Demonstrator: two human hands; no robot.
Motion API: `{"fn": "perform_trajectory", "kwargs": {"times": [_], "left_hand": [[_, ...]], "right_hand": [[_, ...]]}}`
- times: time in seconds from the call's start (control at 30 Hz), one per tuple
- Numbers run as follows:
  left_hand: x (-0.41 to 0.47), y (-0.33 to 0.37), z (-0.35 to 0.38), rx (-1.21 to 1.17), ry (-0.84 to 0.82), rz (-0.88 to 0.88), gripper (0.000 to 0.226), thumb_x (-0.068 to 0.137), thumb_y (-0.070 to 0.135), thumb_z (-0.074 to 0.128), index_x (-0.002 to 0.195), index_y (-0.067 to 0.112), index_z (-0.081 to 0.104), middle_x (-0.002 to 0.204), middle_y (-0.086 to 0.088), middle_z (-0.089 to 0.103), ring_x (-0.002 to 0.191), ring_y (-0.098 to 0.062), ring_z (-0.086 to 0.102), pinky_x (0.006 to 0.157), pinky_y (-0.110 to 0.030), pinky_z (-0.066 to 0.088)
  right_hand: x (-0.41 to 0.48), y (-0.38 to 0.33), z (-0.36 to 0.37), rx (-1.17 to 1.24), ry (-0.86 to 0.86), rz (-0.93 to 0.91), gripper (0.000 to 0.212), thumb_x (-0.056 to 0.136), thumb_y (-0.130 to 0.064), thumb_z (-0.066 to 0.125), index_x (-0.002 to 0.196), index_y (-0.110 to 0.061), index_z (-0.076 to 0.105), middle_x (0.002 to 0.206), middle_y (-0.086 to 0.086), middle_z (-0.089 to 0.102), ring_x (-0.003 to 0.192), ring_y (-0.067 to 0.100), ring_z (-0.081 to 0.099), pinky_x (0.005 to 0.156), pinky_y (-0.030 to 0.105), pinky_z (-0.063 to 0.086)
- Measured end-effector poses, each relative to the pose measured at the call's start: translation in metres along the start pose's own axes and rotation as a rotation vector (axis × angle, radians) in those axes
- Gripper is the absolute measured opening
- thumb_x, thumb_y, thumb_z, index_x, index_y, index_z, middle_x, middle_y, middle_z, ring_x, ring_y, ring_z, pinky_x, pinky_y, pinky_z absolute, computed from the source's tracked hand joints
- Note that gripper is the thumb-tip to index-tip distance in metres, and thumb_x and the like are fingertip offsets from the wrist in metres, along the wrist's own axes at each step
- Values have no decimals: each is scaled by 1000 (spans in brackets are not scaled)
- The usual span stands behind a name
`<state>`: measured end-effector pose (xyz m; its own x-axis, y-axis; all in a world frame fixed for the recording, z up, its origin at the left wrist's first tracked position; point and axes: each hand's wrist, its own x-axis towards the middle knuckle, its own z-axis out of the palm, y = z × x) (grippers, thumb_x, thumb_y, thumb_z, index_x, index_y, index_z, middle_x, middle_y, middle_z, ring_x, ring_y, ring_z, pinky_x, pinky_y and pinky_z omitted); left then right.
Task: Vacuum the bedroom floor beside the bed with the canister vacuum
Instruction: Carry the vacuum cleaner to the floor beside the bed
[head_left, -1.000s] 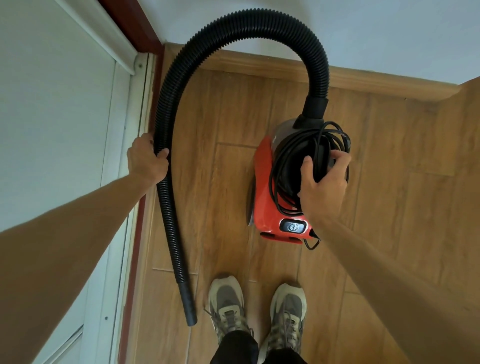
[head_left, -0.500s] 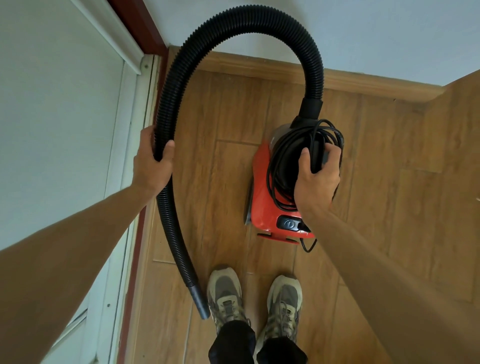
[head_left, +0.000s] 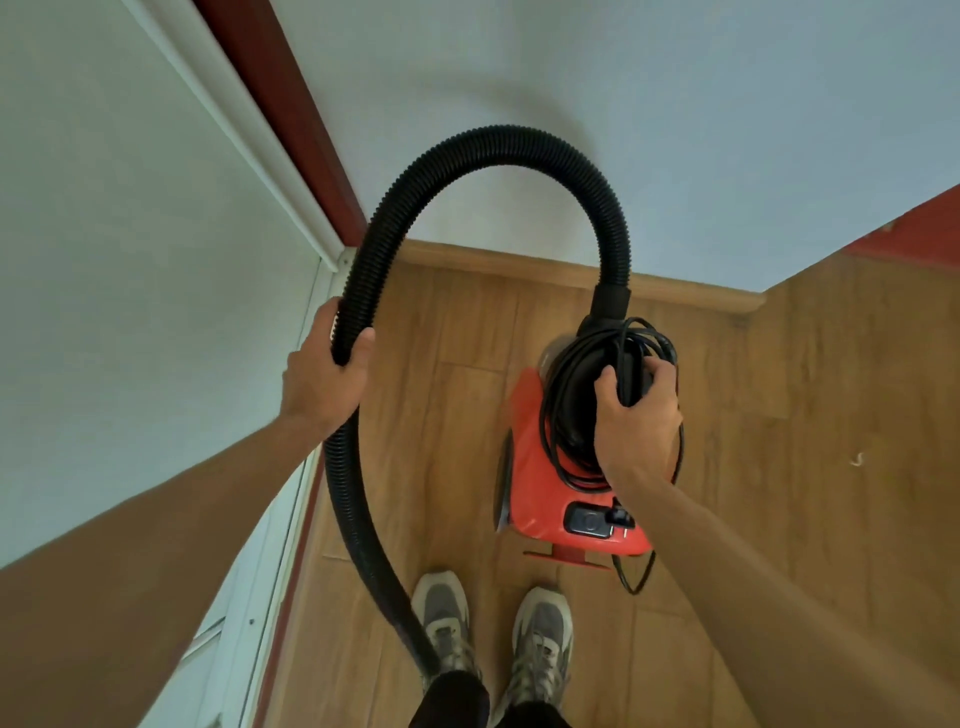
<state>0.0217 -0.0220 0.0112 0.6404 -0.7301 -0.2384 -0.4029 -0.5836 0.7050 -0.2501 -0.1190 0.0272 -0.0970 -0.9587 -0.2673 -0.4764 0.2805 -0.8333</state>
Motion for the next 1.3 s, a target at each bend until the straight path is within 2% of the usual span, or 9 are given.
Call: {"fn": "perform_trajectory", "kwargs": {"times": [0.13,0.2,0.3,0.43,0.57,0.77,1.0,1.17,1.3], "left_hand": [[-15,55,-31,-42,31,25,46,101,38,51,144,25,39,75,0,63,59,-14,63,50,-21,44],[-24,84,-48,-68,56,37,44,101,36,52,143,25,41,72,1,62,57,-12,61,49,-18,41],[-39,128,-75,-73,50,73,44,101,38,52,142,27,43,75,3,63,61,-9,61,51,-15,41],[-60,189,-109,-81,55,138,44,100,39,53,141,26,45,82,6,64,66,-6,61,55,-15,42],[-71,249,-144,-99,33,197,44,100,40,53,141,27,44,89,2,67,70,-14,66,61,-21,51],[-100,317,-189,-116,-4,302,43,100,41,50,139,25,45,85,-2,66,69,-19,65,59,-23,50],[-157,397,-232,-137,-66,445,45,102,38,48,143,21,39,86,-3,63,67,-17,62,53,-22,43],[-194,461,-264,-128,-109,565,42,103,39,46,140,22,40,82,-6,64,66,-22,64,54,-28,48],[-227,521,-280,-128,-154,676,43,102,40,47,139,19,41,87,-7,63,71,-24,64,61,-32,53]], "right_hand": [[-7,-52,-42,0,-25,-68,14,97,-22,59,108,-22,50,81,-14,57,67,-13,58,52,6,44],[-13,-79,-63,9,-32,-96,13,97,-22,59,107,-22,50,78,-10,59,61,-4,59,49,10,45],[-25,-119,-96,14,-25,-129,12,97,-25,59,106,-25,50,76,-5,62,63,11,59,46,15,45],[-43,-175,-147,50,-11,-172,8,98,-21,58,101,-22,51,66,-1,57,52,14,50,40,17,41],[-59,-223,-192,52,38,-198,5,98,-20,57,100,-18,53,63,1,56,47,12,47,37,17,38],[-93,-284,-250,50,154,-236,7,97,-24,58,96,-18,55,63,3,58,48,13,47,44,33,44],[-150,-353,-330,35,306,-281,14,97,-26,55,106,-16,54,82,2,61,64,8,55,52,25,43],[-191,-390,-389,35,407,-263,17,97,-31,53,109,-19,51,97,8,61,85,23,59,76,42,54],[-228,-413,-448,42,530,-249,22,98,-28,52,116,-16,50,96,5,56,76,17,55,71,38,53]]}}
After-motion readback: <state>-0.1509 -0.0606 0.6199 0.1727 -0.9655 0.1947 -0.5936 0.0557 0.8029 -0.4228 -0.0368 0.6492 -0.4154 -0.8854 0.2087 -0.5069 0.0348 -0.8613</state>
